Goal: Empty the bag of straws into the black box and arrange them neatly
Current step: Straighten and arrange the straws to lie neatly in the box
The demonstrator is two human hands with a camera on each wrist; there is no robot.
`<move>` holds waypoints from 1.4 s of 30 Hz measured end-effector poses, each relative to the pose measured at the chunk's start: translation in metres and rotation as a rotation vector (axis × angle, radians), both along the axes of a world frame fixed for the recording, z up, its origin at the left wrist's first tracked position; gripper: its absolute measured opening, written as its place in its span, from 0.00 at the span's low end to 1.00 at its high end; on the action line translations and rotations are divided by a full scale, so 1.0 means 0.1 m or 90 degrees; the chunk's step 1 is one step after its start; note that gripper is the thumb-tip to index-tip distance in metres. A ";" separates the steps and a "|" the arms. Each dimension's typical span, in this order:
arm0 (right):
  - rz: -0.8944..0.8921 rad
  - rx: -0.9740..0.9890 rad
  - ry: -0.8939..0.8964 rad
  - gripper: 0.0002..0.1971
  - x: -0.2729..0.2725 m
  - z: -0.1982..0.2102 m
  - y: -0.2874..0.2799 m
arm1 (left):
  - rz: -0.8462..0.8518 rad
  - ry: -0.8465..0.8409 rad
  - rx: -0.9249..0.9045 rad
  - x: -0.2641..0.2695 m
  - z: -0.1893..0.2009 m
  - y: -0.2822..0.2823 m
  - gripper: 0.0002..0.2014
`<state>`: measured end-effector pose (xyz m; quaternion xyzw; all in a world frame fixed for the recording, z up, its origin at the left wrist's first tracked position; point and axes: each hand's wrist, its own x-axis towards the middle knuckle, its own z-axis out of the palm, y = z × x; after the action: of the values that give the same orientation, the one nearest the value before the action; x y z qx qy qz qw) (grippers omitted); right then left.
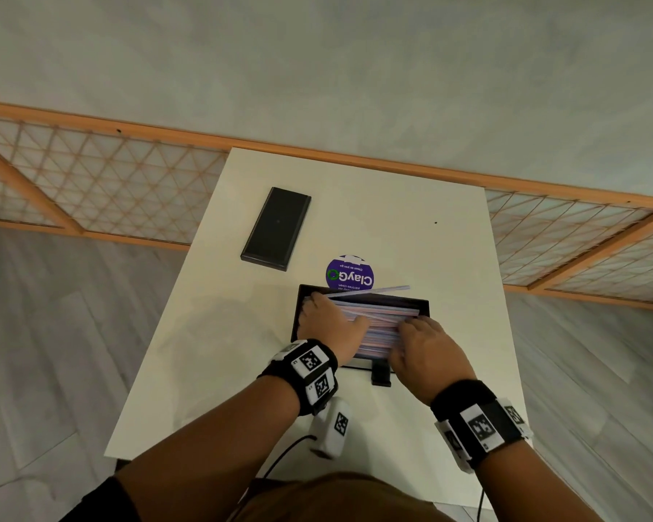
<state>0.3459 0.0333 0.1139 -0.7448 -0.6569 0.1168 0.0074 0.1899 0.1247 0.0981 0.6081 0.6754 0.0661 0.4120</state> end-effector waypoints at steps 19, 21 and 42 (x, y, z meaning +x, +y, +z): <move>0.154 -0.137 -0.029 0.45 -0.11 -0.05 0.20 | -0.186 0.096 0.101 -0.14 -0.21 -0.06 0.28; 0.127 -0.166 -0.075 0.50 -0.11 -0.04 0.19 | -0.155 0.068 0.106 -0.16 -0.23 -0.05 0.30; 0.127 0.063 0.028 0.18 -0.26 0.35 -0.10 | -0.129 -0.091 0.155 -0.27 0.03 -0.03 0.23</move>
<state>0.3201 0.0229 0.1492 -0.6720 -0.7322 0.1006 0.0466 0.1624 0.1220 0.1010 0.7120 0.5669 0.1485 0.3868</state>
